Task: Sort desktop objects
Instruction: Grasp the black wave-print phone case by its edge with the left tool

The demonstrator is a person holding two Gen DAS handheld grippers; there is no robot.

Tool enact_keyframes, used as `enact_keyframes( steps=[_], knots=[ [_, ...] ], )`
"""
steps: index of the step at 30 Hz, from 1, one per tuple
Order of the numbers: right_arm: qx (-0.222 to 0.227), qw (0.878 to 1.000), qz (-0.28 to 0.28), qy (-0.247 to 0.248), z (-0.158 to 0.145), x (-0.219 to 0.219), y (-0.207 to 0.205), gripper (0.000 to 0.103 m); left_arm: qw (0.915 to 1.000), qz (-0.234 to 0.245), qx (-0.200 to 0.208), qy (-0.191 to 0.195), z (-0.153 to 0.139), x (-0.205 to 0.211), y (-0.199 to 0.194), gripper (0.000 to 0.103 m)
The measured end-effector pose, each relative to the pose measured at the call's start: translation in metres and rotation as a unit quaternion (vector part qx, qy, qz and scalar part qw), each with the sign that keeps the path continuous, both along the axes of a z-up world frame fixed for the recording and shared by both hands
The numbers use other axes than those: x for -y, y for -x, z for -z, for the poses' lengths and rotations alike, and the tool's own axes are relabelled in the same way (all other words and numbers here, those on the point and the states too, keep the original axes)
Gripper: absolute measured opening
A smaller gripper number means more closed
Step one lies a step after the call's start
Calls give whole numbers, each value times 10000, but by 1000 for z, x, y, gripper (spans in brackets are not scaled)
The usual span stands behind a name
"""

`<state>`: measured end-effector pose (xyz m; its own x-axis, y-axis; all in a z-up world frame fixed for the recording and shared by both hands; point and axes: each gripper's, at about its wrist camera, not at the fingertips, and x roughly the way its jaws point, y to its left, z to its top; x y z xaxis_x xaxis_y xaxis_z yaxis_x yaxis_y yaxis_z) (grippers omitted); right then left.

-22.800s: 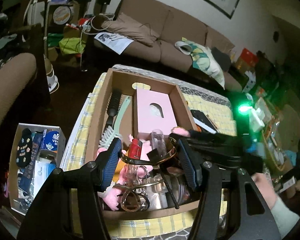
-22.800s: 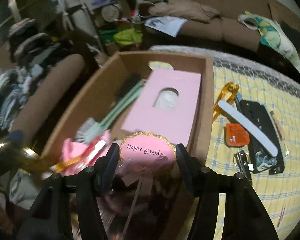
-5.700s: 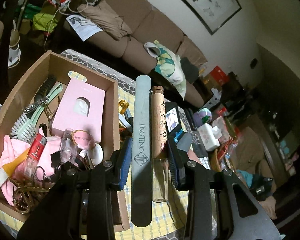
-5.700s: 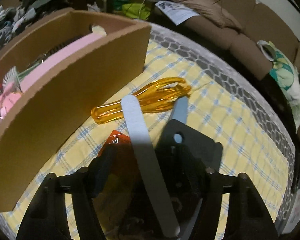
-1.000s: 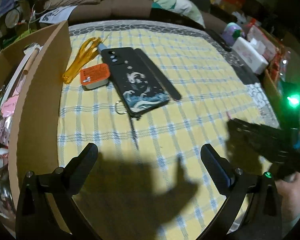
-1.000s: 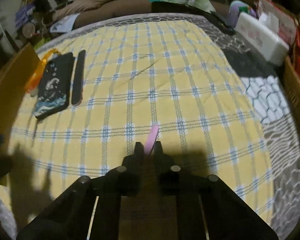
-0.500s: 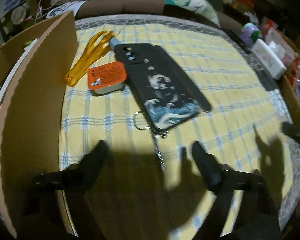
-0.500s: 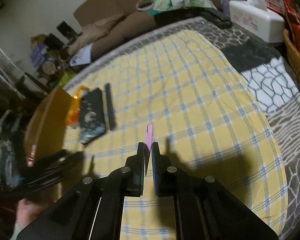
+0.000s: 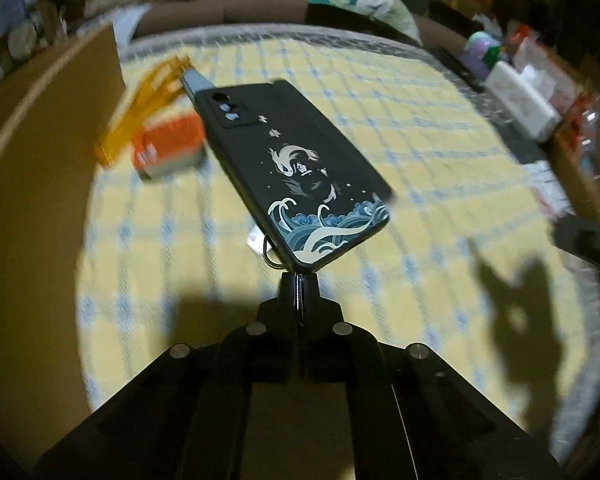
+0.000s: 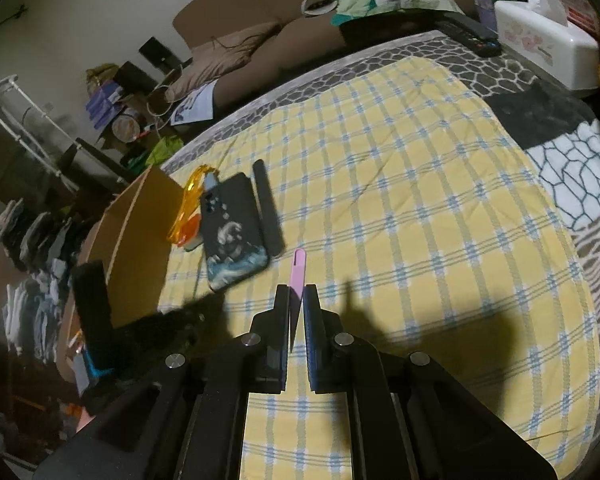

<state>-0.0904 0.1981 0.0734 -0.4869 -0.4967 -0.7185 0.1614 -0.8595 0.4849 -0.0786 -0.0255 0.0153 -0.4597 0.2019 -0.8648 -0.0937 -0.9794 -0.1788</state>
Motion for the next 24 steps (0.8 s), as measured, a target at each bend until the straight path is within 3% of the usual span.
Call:
enact_keyframes(
  steps=[4, 13, 18, 22, 24],
  knots=[
    [-81, 9999, -70, 113, -8, 6, -2, 6, 9993, 141, 123, -312, -12, -7, -27, 4],
    [-256, 9990, -184, 325, -27, 14, -10, 6, 9931, 185, -624, -977, -92, 16, -67, 0],
    [-361, 9983, -293, 340, -37, 22, -17, 6, 9933, 150, -803, -815, -113, 32, -72, 0],
    [-327, 9984, -395, 255, -35, 30, -21, 6, 9985, 305, -452, -87, -84, 25, -70, 1],
    [-293, 9985, -417, 205, -32, 33, -21, 6, 9990, 370, -228, 104, -62, 18, -72, 8]
  ],
)
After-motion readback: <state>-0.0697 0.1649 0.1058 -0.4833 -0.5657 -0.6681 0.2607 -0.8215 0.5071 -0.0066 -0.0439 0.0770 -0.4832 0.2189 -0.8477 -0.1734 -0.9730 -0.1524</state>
